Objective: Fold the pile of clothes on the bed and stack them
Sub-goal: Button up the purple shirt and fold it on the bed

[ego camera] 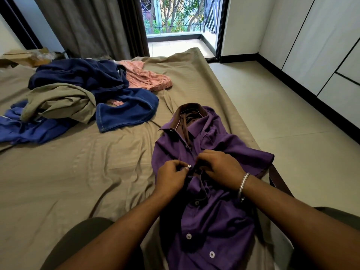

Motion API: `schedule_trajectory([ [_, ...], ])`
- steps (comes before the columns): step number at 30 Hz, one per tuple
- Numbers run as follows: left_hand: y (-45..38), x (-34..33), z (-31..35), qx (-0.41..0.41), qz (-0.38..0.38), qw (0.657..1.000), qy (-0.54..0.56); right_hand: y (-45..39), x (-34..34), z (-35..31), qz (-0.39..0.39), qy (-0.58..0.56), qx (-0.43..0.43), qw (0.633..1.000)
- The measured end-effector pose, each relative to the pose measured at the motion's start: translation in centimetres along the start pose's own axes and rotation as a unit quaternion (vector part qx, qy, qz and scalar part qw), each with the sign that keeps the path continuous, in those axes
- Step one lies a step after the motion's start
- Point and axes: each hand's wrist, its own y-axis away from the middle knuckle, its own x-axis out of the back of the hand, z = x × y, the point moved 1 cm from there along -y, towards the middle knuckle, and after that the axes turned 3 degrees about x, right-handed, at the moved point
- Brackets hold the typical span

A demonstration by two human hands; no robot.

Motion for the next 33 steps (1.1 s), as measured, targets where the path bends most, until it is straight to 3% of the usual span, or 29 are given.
schedule_trajectory([
  [4, 0.2, 0.3, 0.0, -0.037, 0.022, 0.999, -0.028, 0.0, 0.0, 0.1, -0.013, 0.017, -0.005, 1.000],
  [11, 0.4, 0.4, 0.2, -0.049, 0.015, 0.998, 0.041, 0.3, -0.2, -0.3, -0.101, 0.097, -0.033, 0.990],
  [18, 0.6, 0.6, 0.4, -0.058, 0.036, 0.995, 0.076, 0.2, 0.7, 0.4, 0.053, 0.046, 0.016, 0.997],
  [25, 0.6, 0.9, 0.9, -0.087, 0.047, 0.988, 0.115, 0.0, 2.3, 0.2, 0.109, -0.059, 0.095, 0.988],
  [30, 0.8, 1.0, 1.2, -0.095, 0.049, 0.986, 0.129, -0.1, 3.3, -0.1, 0.094, -0.097, 0.141, 0.981],
  [33, 1.0, 1.0, 1.4, -0.104, 0.043, 0.984, 0.139, -0.1, 3.3, -0.1, 0.123, -0.115, 0.126, 0.978],
])
